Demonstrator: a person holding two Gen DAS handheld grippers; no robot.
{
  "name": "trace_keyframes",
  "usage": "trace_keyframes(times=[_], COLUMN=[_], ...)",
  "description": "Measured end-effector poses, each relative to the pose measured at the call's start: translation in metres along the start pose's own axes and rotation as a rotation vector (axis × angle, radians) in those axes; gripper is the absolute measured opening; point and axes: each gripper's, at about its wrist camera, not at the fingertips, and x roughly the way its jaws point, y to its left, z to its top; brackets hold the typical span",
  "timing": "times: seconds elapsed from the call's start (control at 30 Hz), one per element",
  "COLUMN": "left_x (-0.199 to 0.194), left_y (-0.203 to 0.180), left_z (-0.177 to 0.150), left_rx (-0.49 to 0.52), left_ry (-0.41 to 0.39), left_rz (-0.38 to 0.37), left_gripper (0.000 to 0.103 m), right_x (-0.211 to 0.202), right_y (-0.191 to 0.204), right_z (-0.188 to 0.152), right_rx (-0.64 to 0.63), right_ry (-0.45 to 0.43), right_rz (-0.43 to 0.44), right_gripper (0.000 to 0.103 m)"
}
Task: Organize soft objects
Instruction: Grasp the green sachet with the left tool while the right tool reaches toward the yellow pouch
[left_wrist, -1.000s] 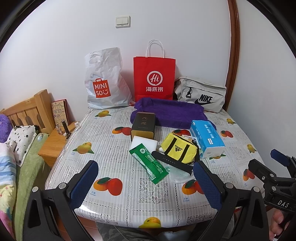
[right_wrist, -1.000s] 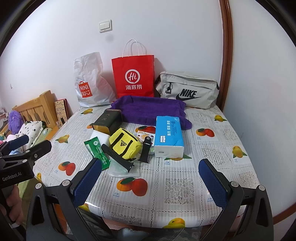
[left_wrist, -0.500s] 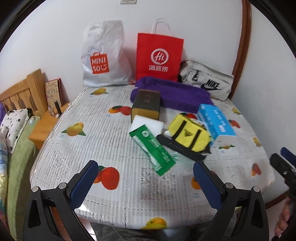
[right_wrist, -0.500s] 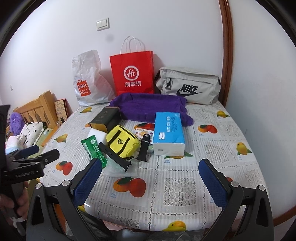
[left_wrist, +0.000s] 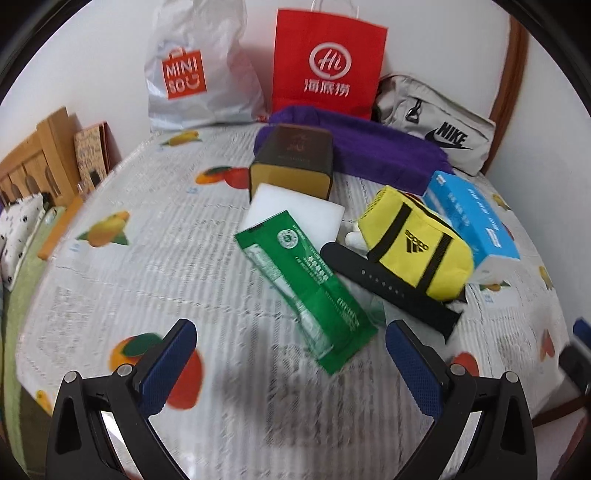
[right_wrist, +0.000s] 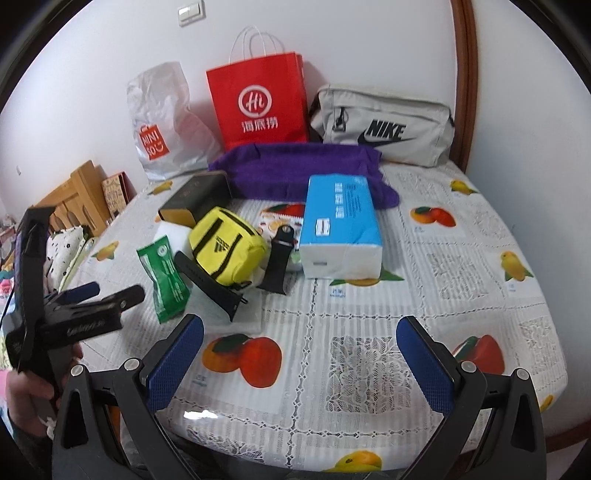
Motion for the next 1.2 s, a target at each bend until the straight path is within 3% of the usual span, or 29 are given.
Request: trace_keyframes(times=[0.47,0.7,0.9,1.03,1.13,1.2], left_x=[0.060,0.048,0.055,0.055,0.050,0.048], left_y=[-0.009,0.020,0.021,0.014,0.015,0.019], left_z=[0.014,0.002,0.003,0.007,0.009,0.009], left_rx=[0.005,0.007,-0.015,0.015,0.029,0.029], left_ry=[0.099,0.124,0.121,0.072,0.039,0.038], left_rz=[0.143,0.148,0.128,0.110,0.091,0.072], left_gripper=[0.103,0.103,0.103,0.083,0.049,0.044], right_x=[0.048,0.054,0.060,0.065,0.067,0.068], right_y=[-0.008,-0.004,0.003,0.002,-0.002,-0.003], right_z=[-0.003,-0.003,-0.004,-0.004,-0.002,-0.001], right_rx=[-0.004,-0.009,-0.029,-0.030,-0.016,-0.007], right_ry=[0.098,0.111,0.123,0.131,0.132,0.130], right_rz=[0.016,0.039,0.064,0.069,0.070,0.075], right_gripper=[0.103,0.103,0.103,0.103,0.103,0.103])
